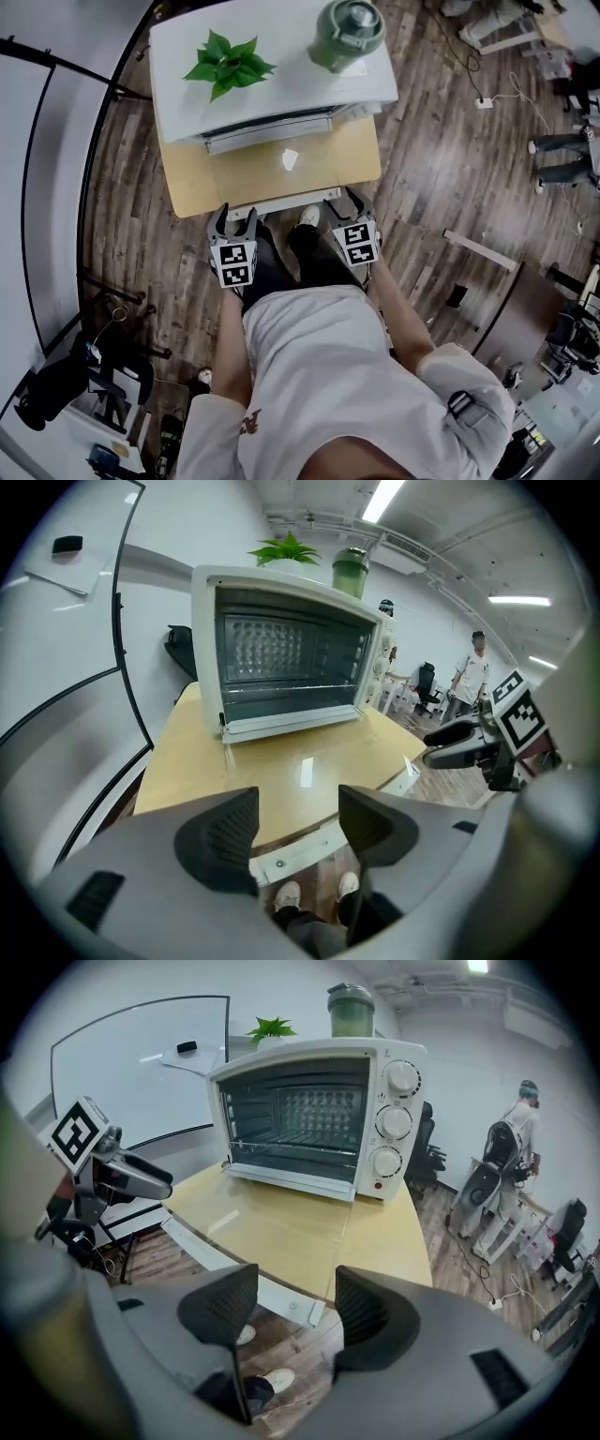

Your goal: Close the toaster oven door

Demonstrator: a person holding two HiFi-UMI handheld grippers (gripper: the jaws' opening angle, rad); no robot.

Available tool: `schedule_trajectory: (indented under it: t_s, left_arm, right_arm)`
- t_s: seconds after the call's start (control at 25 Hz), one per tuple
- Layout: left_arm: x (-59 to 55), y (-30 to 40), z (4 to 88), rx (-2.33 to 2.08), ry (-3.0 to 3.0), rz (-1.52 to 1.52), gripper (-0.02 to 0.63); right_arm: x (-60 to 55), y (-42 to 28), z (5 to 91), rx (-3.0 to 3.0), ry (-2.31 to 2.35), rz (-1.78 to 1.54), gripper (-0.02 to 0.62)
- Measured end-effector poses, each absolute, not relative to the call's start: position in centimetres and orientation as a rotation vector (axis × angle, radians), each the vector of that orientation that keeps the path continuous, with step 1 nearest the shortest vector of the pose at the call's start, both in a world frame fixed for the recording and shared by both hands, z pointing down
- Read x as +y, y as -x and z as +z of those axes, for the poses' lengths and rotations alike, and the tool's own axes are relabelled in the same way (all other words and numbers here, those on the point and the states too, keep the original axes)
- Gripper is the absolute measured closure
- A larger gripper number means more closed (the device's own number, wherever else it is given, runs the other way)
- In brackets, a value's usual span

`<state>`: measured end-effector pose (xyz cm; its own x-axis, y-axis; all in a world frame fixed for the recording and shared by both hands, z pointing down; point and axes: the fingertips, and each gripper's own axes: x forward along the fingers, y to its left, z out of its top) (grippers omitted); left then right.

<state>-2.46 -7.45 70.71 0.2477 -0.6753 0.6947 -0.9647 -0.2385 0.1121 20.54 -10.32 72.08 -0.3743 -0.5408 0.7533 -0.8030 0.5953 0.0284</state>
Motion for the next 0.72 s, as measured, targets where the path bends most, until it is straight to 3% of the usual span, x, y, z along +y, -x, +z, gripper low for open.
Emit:
schedule_trajectory:
  t_s: [0.72]
  left_arm:
    - [-4.7,4.8,77.1,-1.467,-1.758,0.668,0.296]
  right_arm:
    - [-9.9,-21.2,77.3,-1.987,-1.042,0.611,0.302]
